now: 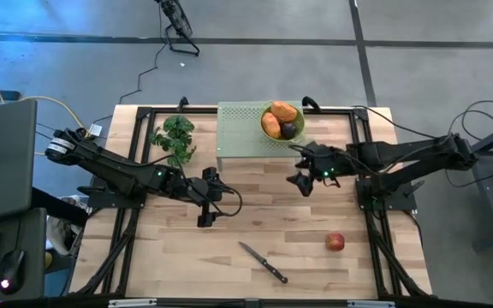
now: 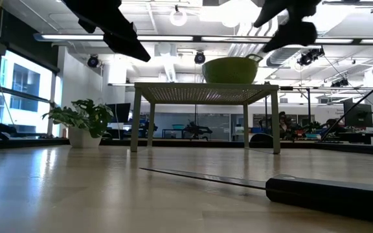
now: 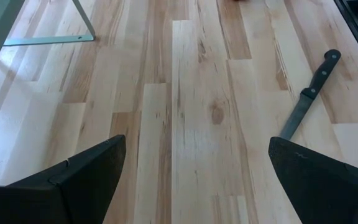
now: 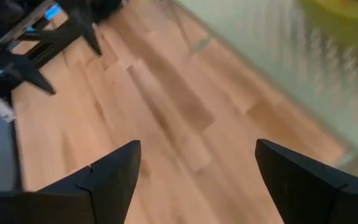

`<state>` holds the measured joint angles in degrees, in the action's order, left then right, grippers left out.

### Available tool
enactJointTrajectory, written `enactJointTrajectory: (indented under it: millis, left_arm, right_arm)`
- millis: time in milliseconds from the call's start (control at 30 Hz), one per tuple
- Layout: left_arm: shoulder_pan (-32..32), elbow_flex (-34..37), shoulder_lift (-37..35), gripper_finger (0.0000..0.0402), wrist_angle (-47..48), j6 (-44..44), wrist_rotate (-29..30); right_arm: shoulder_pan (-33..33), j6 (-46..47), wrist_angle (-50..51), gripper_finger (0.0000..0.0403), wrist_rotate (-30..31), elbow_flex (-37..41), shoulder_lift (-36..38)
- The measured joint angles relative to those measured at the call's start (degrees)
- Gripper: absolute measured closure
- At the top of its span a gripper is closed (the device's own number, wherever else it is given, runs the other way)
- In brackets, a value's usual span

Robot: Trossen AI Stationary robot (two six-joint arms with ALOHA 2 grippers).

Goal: Pick & Place Fruit
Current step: Put the red apple into the green strainer bowl on the top shelf

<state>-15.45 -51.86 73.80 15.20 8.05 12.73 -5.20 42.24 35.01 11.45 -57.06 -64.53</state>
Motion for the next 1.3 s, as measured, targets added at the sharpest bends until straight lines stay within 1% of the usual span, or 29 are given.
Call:
enactJointTrajectory:
  millis: [333,533,700,833,1033,1167,1300]
  left_arm:
    - [0.01,0.0,0.0,0.0013,0.0,0.0,-0.02]
    - [-0.01,0.0,0.0,0.0013,0.0,0.0,-0.02]
    - [0.01,0.0,0.0,0.0013,-0.02,0.0,-0.02]
    - [0.01,0.0,0.0,0.0013,-0.02,0.0,-0.02]
    - [-0.01,0.0,0.0,0.0013,-0.02,1.18,-0.09]
    - [0.01,0.0,0.0,0.0013,-0.02,1.29,-0.09]
    - [0.01,-0.02,0.0,0.0013,-0.02,1.29,-0.07]
  right_arm:
    - [-6.47,16.54,10.21,0.0094,-3.94,0.0,-0.02]
    - [-10.61,26.08,16.67,0.0094,-4.6,0.0,-0.02]
    - [-14.86,31.23,19.77,0.0094,-5.56,0.0,-0.07]
    - [-18.99,33.3,21.45,0.0094,-3.49,0.0,-0.49]
    - [-25.17,40.97,22.35,0.0094,-3.08,0.0,-3.49]
    - [-28.78,47.7,23.42,0.0094,-4.53,0.0,-6.87]
    - [-31.95,49.63,24.38,0.0094,-5.68,0.0,-10.1]
